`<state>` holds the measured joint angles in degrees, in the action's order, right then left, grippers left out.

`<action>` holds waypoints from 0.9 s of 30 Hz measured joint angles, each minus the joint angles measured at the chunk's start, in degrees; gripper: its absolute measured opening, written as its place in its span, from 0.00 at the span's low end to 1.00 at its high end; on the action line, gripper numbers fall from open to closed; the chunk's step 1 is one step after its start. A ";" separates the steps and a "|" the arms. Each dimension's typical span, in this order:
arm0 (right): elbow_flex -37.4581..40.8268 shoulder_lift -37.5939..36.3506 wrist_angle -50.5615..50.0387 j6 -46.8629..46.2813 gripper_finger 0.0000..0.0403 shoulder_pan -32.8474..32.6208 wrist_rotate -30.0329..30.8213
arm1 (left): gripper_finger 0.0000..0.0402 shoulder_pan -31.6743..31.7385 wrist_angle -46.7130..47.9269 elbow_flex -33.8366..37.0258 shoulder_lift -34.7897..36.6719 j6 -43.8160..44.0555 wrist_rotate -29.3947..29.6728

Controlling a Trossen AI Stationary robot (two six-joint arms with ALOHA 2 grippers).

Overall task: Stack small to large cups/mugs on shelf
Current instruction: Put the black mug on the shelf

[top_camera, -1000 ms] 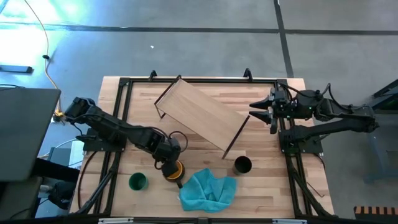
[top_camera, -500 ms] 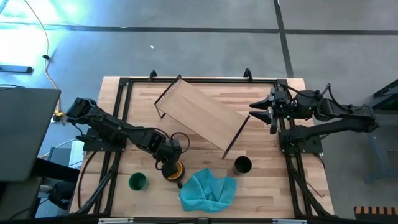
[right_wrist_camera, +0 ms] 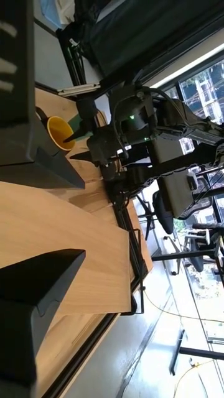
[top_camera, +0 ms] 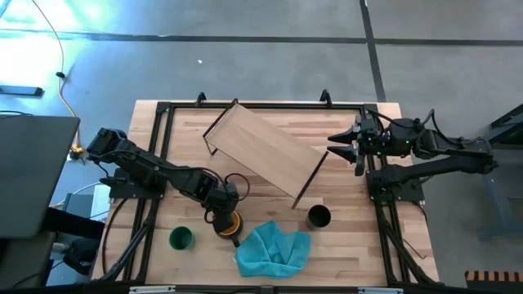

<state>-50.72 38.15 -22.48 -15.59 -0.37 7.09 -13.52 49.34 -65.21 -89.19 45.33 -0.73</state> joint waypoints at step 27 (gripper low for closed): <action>0.00 0.00 0.04 -0.33 0.39 0.01 0.02 | 0.36 0.04 -0.44 -0.03 -1.95 -7.74 -2.06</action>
<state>-50.72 38.16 -22.44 -15.93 -0.36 7.11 -13.47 48.91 -65.24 -91.13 37.59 -2.79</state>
